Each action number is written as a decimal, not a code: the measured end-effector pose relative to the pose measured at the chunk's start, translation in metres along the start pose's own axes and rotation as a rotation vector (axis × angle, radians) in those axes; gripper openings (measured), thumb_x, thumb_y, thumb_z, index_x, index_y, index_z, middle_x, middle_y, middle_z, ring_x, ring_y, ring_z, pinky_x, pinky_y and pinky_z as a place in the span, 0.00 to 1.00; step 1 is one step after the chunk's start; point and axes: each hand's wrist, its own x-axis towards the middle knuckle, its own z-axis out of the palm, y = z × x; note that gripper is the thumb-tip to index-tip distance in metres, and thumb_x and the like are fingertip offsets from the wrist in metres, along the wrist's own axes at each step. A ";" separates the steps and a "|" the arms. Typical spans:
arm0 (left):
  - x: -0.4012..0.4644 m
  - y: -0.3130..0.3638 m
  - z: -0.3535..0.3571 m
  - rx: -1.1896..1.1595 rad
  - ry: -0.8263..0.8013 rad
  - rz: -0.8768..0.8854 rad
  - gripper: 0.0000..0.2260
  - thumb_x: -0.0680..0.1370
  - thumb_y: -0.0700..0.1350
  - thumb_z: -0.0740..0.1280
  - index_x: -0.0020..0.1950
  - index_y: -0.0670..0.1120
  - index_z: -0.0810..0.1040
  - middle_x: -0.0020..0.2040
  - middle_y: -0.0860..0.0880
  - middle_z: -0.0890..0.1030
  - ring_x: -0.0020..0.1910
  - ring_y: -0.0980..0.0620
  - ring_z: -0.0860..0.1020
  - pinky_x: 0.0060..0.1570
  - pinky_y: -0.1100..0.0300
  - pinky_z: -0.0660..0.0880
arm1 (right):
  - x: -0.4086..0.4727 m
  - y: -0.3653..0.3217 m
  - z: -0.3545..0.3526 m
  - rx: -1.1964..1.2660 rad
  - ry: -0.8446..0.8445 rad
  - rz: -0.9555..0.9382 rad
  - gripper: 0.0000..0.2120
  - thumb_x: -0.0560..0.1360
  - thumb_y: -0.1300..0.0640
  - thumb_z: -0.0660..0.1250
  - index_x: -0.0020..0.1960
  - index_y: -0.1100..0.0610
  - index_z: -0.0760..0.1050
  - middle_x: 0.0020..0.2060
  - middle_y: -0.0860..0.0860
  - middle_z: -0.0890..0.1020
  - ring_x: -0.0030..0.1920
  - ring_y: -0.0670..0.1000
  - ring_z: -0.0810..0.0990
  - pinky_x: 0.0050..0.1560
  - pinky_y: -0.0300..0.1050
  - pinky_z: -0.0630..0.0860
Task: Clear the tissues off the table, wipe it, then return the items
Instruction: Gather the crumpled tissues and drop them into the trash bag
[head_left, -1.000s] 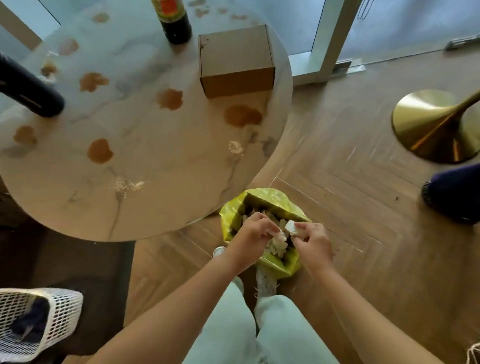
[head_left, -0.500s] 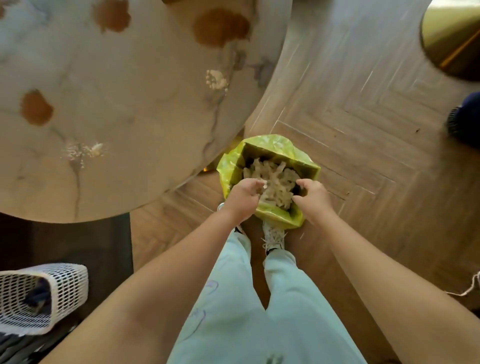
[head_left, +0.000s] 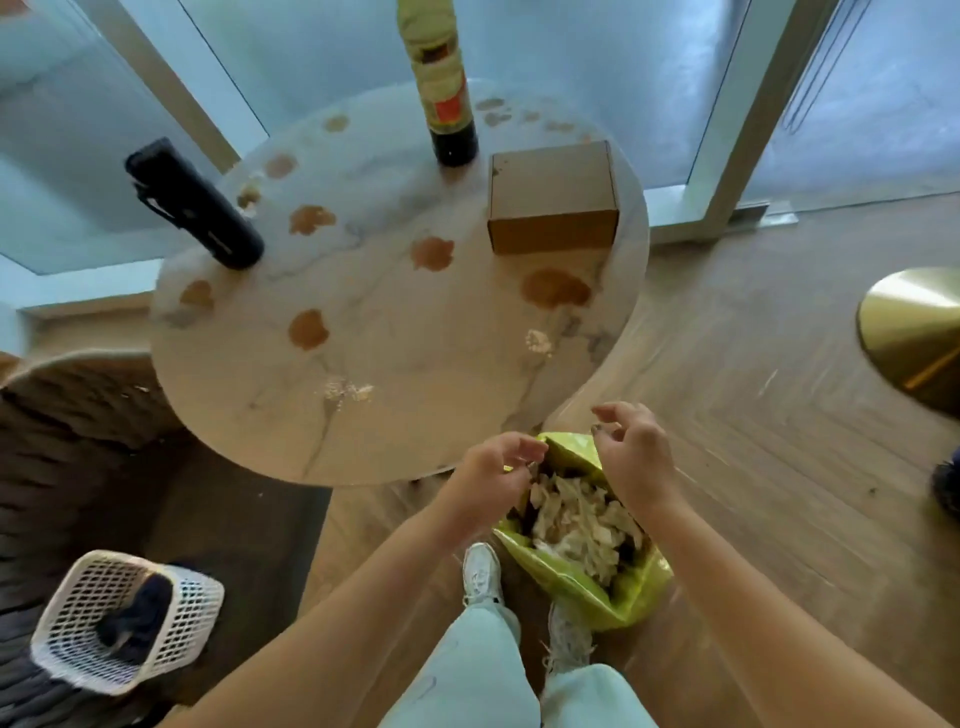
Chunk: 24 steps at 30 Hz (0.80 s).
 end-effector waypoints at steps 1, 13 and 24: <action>-0.003 0.006 -0.009 -0.036 0.032 0.006 0.14 0.74 0.31 0.62 0.54 0.46 0.77 0.49 0.51 0.80 0.45 0.61 0.78 0.53 0.63 0.76 | 0.006 -0.014 0.001 0.001 0.011 -0.054 0.11 0.74 0.67 0.64 0.56 0.62 0.77 0.52 0.57 0.78 0.46 0.48 0.76 0.51 0.36 0.73; -0.032 -0.014 -0.170 0.064 0.532 -0.014 0.11 0.76 0.34 0.64 0.56 0.46 0.77 0.47 0.56 0.79 0.47 0.65 0.76 0.50 0.76 0.71 | 0.069 -0.158 0.068 0.038 -0.155 -0.369 0.13 0.74 0.69 0.63 0.56 0.60 0.77 0.50 0.51 0.75 0.44 0.46 0.75 0.45 0.29 0.69; 0.029 -0.104 -0.344 0.043 0.632 -0.154 0.12 0.77 0.35 0.64 0.55 0.49 0.77 0.50 0.52 0.80 0.51 0.56 0.78 0.49 0.75 0.69 | 0.176 -0.259 0.206 -0.001 -0.162 -0.365 0.11 0.73 0.66 0.66 0.54 0.57 0.78 0.49 0.48 0.75 0.36 0.41 0.73 0.43 0.34 0.70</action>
